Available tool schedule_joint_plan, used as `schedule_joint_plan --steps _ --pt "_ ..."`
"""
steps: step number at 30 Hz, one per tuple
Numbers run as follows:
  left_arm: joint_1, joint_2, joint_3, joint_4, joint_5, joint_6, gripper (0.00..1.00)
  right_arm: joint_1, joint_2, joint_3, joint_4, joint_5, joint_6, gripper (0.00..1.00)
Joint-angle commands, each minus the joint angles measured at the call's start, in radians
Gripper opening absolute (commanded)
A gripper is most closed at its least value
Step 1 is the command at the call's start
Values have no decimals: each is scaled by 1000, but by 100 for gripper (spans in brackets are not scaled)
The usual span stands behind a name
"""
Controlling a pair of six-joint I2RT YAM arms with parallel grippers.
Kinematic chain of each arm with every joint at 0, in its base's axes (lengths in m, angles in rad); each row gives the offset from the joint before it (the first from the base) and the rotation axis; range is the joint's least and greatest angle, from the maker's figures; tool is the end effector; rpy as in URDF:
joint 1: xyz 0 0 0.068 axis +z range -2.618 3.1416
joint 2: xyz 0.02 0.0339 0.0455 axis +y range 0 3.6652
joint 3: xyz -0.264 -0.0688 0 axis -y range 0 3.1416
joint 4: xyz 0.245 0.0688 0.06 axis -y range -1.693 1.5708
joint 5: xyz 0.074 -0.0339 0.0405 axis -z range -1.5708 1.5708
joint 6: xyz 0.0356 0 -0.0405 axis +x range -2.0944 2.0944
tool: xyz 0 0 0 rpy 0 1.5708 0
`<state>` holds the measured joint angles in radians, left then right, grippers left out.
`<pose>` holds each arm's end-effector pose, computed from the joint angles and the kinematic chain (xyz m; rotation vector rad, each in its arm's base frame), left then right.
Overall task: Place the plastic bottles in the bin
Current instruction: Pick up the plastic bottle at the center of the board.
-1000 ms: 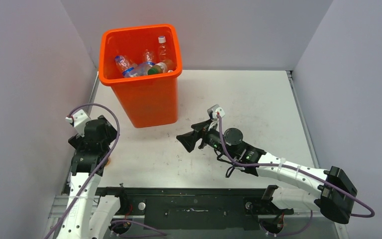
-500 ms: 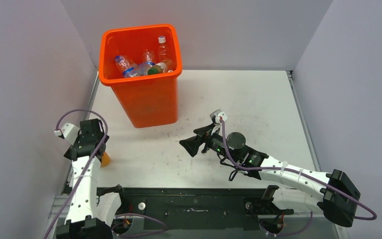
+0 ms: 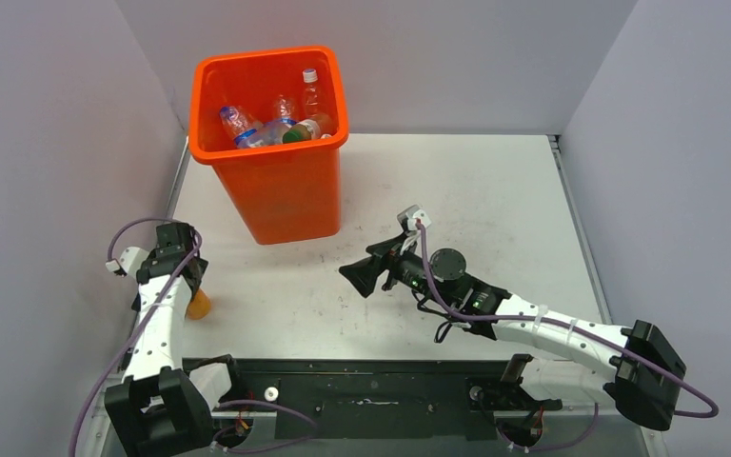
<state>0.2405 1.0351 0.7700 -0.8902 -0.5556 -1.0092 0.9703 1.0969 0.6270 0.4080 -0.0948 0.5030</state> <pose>0.1698 0.0610 0.2389 -1.5953 1.9531 0.4665 0.1409 0.2118 0.2842 -0.4874 1.7065 1.1818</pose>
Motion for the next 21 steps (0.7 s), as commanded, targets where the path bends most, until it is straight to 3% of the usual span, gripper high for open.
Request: schedule_joint_plan --steps 1,8,17,21 --pt "34 30 -11 64 22 -49 96 7 18 51 17 -4 5 95" --pt "100 53 -48 149 61 -24 100 14 39 63 14 -4 9 95" --pt "103 71 -105 230 108 -12 79 19 23 61 8 6 9 95" --pt "106 72 -113 241 127 -7 63 20 7 56 1 10 9 95"
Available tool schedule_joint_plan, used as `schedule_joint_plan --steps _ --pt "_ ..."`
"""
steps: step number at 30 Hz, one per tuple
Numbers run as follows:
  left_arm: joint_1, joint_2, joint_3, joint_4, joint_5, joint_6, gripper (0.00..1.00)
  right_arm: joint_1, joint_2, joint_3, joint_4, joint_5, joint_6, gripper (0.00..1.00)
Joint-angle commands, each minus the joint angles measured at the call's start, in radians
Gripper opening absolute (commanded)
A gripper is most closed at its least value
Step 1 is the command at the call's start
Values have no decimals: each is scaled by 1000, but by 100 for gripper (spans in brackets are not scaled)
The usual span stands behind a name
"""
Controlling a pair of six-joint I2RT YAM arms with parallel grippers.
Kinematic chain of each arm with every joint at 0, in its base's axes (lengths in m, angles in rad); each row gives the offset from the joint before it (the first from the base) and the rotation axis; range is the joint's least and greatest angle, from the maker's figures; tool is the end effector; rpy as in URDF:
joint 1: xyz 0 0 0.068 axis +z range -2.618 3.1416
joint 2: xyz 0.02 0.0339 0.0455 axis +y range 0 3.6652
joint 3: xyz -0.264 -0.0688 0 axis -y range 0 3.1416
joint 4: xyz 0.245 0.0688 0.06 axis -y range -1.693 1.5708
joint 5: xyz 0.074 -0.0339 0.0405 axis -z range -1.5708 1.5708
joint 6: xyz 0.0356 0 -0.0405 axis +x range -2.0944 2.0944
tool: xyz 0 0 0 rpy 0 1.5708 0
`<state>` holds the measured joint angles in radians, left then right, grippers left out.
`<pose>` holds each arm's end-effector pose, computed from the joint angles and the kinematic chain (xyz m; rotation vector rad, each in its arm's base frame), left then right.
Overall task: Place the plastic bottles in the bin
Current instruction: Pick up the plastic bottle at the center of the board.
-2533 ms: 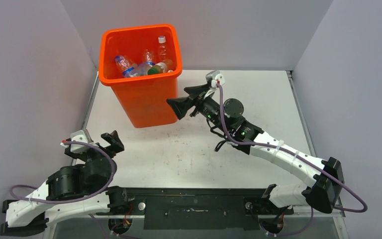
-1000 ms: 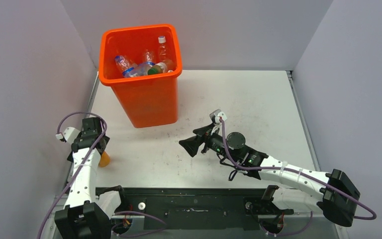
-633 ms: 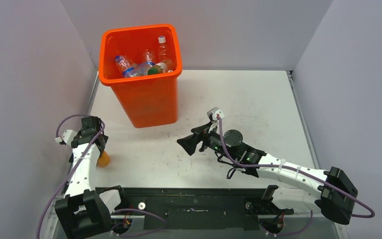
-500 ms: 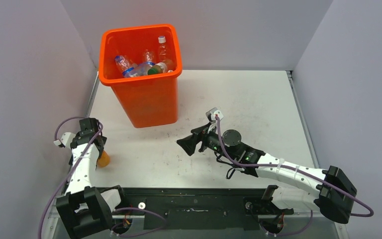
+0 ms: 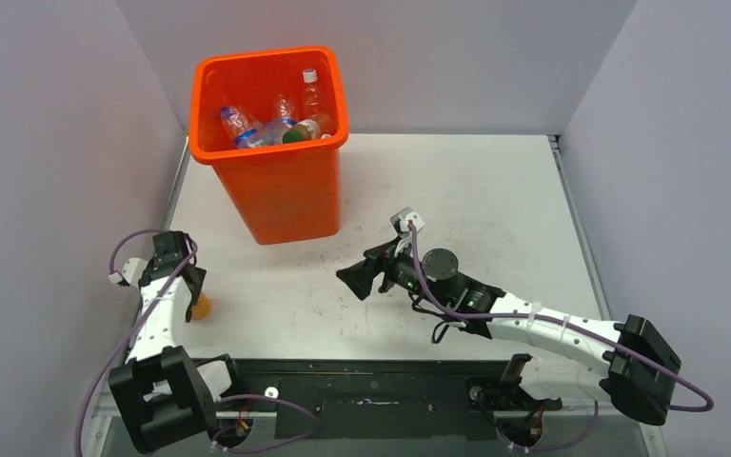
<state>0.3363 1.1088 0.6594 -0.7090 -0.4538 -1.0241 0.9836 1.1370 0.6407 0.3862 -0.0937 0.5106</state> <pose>0.1757 0.0779 0.2003 -1.7200 1.9279 0.3789 0.1423 0.2198 0.2771 -0.5028 1.7586 1.1749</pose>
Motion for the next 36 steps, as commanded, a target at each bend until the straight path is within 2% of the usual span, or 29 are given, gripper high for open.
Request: schedule_joint_plan --steps 1,10,13,18,20,23,25,28,31,36 --pt "11 -14 -6 64 27 12 60 8 -38 42 19 11 0 95" --pt "8 -216 59 0 45 42 28 14 -106 50 -23 15 -18 95" --pt "-16 -318 163 -36 27 58 21 16 -151 50 -39 20 -34 95" --pt "-86 -446 344 -21 -41 103 0 21 -224 46 -120 44 -62 95" --pt "-94 -482 415 18 -11 137 0 23 -258 39 -150 57 -68 95" --pt "-94 -514 520 92 133 198 0 24 -313 28 -195 84 -77 95" --pt "-91 -516 580 141 291 207 0 24 -344 29 -227 106 -83 95" --pt "-90 -502 604 313 604 213 0 24 -383 39 -279 139 -97 95" --pt "-89 -474 615 511 899 152 0 24 -422 51 -331 169 -111 95" --pt "-126 -438 631 705 1086 98 0 24 -473 43 -361 207 -112 95"
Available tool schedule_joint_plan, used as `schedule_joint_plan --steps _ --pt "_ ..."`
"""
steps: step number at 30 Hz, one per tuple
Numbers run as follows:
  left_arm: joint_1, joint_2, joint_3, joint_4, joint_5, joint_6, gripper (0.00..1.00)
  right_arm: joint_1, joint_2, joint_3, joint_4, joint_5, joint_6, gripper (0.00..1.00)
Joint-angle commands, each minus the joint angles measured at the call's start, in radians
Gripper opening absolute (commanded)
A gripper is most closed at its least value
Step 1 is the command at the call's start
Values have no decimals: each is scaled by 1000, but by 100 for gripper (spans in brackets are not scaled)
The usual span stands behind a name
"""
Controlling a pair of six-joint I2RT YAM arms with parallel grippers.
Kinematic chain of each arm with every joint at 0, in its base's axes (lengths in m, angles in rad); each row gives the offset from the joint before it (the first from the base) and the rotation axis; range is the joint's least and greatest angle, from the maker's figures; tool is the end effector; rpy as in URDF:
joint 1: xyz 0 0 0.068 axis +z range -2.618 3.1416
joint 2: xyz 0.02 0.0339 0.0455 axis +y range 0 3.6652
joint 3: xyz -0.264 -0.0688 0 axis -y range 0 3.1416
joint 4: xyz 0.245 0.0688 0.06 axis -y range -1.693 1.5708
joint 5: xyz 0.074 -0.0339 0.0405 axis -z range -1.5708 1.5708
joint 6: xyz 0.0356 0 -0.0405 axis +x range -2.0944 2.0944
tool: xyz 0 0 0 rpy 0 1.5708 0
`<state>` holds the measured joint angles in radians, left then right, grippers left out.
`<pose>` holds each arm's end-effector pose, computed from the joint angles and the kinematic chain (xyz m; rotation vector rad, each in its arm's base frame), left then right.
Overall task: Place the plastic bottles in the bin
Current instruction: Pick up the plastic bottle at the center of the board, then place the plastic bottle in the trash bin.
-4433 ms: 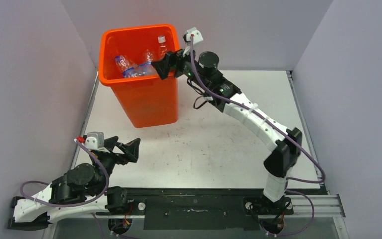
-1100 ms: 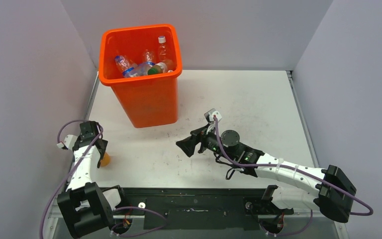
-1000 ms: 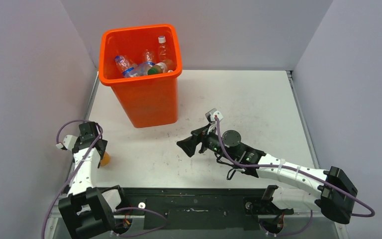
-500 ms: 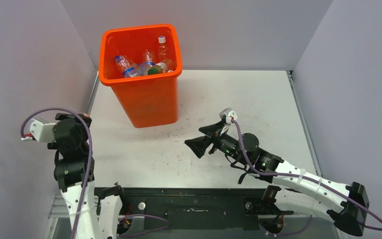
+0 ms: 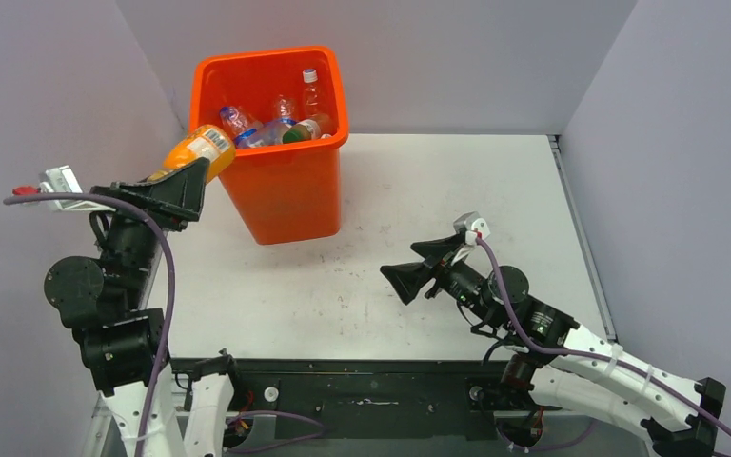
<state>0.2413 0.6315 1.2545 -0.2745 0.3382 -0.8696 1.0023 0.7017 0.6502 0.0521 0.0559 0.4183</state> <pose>0.0727 0.0057 0.4978 -0.3977 1.2146 -0.7493 0.0963 0.1470 0.3313 -0.4369 1.6160 1.0563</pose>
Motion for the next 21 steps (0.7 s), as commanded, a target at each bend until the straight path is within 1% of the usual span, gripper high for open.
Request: schedule_joint_plan --steps 1,3,5,6,8,9,12,13,14,15,17,19,21 --pt "-44 62 31 358 325 -92 0 5 -42 35 -33 60 -19 95" --pt "-69 128 65 393 348 -120 0 5 -49 43 -48 67 -17 95" --pt "-118 191 113 391 325 -93 0 5 -64 46 -85 78 -15 95" --pt "-163 221 137 385 301 -71 0 5 -76 48 -96 85 -14 95" --pt "-316 292 185 361 235 1 0 5 -101 47 -118 103 -14 95" --pt "-424 336 217 322 177 63 0 5 -115 46 -129 115 -15 95" --pt "-740 505 373 110 -36 312 0 5 -149 53 -165 143 -30 95" --pt "-815 561 421 64 -67 370 0 5 -162 57 -177 155 -37 95" --pt "-865 619 467 27 -75 402 0 5 -175 64 -195 165 -40 95" --pt "-893 666 504 4 -64 415 0 5 -191 69 -211 173 -44 95" --pt "-904 711 542 -5 -8 415 0 5 -237 74 -244 190 -49 95" --pt "-902 707 555 -14 33 450 0 5 -288 73 -275 211 -53 95" --pt "-902 670 548 -28 112 498 0 5 -328 69 -294 223 -57 94"
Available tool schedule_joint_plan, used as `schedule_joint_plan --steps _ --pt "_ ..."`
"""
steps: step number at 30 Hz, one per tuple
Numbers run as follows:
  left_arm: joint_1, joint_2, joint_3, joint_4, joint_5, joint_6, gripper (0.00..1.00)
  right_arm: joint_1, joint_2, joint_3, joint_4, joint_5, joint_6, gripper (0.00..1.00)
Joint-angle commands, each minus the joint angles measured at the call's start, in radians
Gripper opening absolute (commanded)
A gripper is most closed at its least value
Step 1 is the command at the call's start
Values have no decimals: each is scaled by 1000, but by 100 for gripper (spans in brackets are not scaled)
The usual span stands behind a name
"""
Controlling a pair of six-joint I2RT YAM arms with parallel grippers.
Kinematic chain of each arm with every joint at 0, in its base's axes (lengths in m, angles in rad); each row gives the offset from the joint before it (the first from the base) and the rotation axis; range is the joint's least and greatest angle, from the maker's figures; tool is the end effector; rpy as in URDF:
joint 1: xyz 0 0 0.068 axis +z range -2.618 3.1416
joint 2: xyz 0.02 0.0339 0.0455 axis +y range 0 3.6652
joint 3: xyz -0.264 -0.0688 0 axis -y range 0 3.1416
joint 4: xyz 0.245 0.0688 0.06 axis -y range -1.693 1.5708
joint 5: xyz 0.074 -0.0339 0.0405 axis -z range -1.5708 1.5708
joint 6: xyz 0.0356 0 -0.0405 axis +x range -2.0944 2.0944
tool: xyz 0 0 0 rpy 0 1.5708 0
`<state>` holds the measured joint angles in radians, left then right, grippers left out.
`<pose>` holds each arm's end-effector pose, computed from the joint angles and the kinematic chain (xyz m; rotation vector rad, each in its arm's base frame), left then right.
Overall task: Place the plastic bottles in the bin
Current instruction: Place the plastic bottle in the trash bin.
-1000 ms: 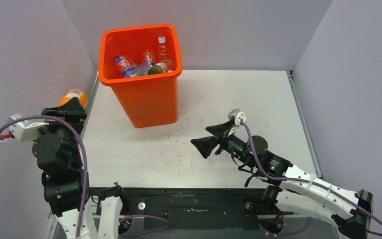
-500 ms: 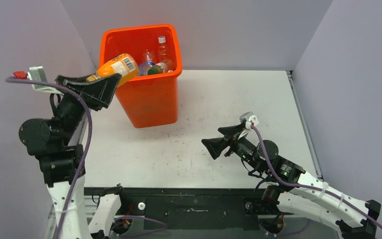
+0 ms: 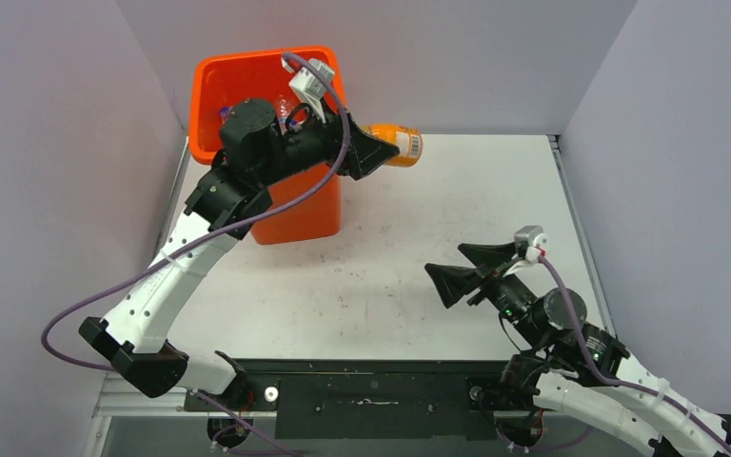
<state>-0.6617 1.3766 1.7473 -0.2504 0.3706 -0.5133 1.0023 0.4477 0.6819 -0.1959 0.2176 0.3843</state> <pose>0.2146 -0.1835 0.5301 0.4409 1.5183 -1.2086 0.0684 0.0928 0.3472 -0.3133 1.5782 0.9273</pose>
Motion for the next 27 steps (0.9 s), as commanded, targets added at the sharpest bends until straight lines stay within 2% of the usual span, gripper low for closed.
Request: schedule_joint_plan --steps 1,4,7,9,13,18,27 --pt "1 -95 48 -65 135 171 0 5 -89 33 -46 61 -25 94" --pt "0 -172 -23 -126 304 253 0 5 -132 10 2 -20 -46 93" --pt "-1 -287 -199 -129 362 306 0 5 -140 12 74 -183 -66 90" --pt "-1 -339 -289 -156 413 338 0 5 -102 52 82 -300 -82 90" --pt "-1 -349 -334 -269 474 355 0 -1 4 136 69 -471 -104 90" --pt "-3 -305 -303 -428 485 392 0 -5 84 177 51 -467 -189 90" --pt "-31 -230 -318 -455 463 378 0 -1 187 179 71 -501 -289 90"
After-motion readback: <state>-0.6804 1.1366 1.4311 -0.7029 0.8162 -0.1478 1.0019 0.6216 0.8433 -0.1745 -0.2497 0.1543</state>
